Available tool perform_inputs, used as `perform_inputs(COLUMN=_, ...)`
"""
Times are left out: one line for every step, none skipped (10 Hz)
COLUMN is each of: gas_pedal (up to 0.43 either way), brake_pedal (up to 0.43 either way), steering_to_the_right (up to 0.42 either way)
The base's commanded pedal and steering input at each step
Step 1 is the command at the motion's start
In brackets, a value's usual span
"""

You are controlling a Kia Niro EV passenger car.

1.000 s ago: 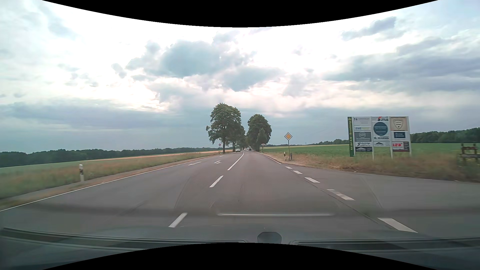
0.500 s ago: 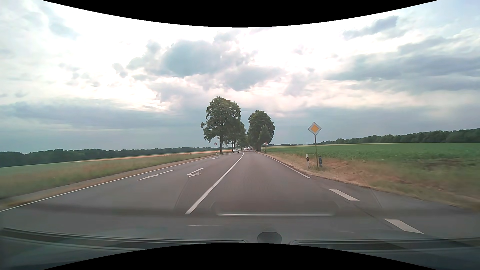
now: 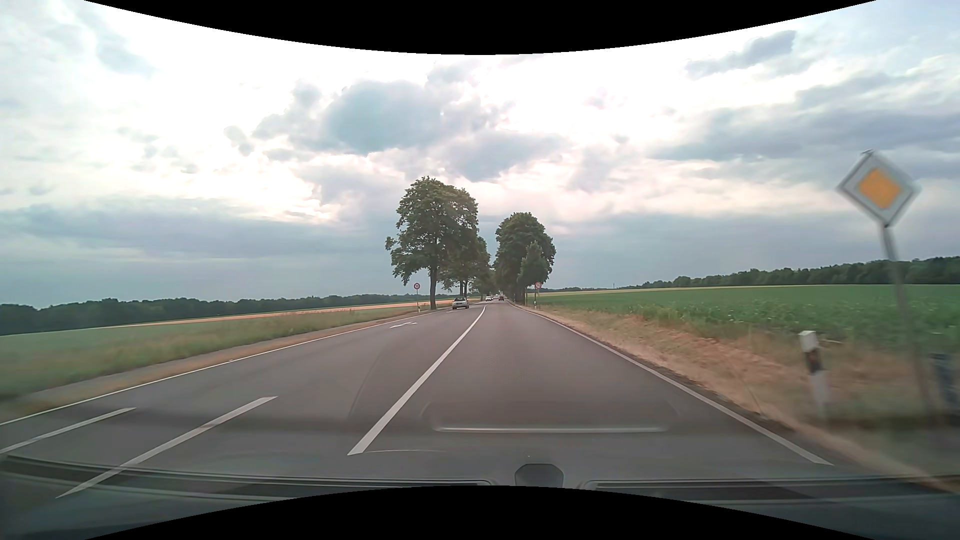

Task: Follow the waypoints while adhering to traffic rules and regulations

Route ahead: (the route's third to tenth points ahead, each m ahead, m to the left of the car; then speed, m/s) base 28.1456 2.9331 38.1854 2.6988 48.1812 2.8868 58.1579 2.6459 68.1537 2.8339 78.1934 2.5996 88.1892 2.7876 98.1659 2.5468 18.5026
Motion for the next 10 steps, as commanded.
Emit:
perform_inputs(gas_pedal=0.24, brake_pedal=0.0, steering_to_the_right=-0.004)
perform_inputs(gas_pedal=0.24, brake_pedal=0.0, steering_to_the_right=-0.004)
perform_inputs(gas_pedal=0.24, brake_pedal=0.0, steering_to_the_right=-0.004)
perform_inputs(gas_pedal=0.24, brake_pedal=0.0, steering_to_the_right=-0.004)
perform_inputs(gas_pedal=0.228, brake_pedal=0.0, steering_to_the_right=-0.004)
perform_inputs(gas_pedal=0.157, brake_pedal=0.0, steering_to_the_right=-0.004)
perform_inputs(gas_pedal=0.157, brake_pedal=0.0, steering_to_the_right=-0.004)
perform_inputs(gas_pedal=0.157, brake_pedal=0.0, steering_to_the_right=-0.004)
perform_inputs(gas_pedal=0.157, brake_pedal=0.0, steering_to_the_right=-0.004)
perform_inputs(gas_pedal=0.157, brake_pedal=0.0, steering_to_the_right=-0.005)
